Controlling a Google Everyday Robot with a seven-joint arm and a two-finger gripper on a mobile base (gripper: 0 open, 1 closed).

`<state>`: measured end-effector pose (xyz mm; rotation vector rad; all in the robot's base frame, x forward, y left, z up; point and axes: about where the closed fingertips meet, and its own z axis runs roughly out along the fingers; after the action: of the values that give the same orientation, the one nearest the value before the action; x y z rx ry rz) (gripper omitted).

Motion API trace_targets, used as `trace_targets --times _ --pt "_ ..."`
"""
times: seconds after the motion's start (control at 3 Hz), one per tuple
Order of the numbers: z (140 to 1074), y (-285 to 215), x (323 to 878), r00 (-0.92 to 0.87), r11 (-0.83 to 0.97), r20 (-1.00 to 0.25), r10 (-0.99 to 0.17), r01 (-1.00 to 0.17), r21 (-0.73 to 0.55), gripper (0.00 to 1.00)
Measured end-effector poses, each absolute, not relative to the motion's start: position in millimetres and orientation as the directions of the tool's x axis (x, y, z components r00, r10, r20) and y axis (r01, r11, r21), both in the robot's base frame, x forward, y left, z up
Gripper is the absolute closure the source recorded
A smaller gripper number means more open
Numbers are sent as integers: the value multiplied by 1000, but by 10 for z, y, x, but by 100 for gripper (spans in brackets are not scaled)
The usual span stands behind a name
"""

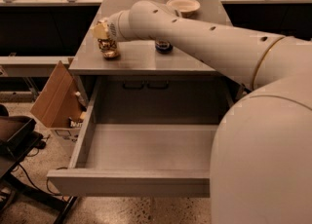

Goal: Pick orange can from top drawer and place on counter

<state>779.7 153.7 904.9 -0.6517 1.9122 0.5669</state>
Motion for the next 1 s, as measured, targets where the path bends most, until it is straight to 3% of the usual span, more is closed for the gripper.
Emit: trace_targets --times 0.33,1.0 --pt "9042 1565 7790 -359 743 -913 -194 -662 102 0" --pt "9279 1456 7732 -352 702 -921 -170 -699 137 0"
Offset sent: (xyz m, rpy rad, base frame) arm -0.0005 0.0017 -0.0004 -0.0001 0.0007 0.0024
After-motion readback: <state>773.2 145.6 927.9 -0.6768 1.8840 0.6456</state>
